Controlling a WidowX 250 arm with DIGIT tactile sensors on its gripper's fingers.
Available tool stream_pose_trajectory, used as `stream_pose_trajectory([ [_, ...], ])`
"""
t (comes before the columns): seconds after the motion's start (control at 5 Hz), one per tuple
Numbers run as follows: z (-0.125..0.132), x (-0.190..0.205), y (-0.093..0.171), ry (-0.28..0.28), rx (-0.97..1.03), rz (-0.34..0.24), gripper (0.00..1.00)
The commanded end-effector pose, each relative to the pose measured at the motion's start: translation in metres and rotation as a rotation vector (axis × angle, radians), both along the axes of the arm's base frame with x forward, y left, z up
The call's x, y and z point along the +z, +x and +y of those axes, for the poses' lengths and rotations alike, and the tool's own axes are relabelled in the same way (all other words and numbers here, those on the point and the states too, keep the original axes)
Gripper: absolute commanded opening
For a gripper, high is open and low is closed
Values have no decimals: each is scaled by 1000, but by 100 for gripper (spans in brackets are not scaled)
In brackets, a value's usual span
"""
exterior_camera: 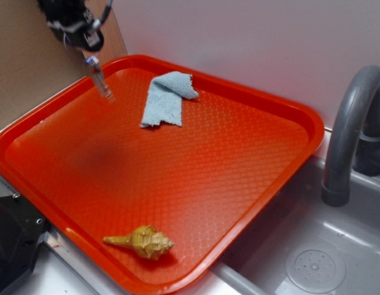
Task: Grab the silver keys.
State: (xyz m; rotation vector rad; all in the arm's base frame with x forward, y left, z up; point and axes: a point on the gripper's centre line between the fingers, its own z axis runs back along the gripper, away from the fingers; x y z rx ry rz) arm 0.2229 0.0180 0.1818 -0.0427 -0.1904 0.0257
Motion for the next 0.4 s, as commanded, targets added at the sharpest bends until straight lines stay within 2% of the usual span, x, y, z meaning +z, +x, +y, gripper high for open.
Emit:
stream_pose_trajectory([
  [0.0, -1, 46, -34, 44, -190, -63, 0],
  [0.2, -1, 48, -39, 58, -178, -68, 0],
])
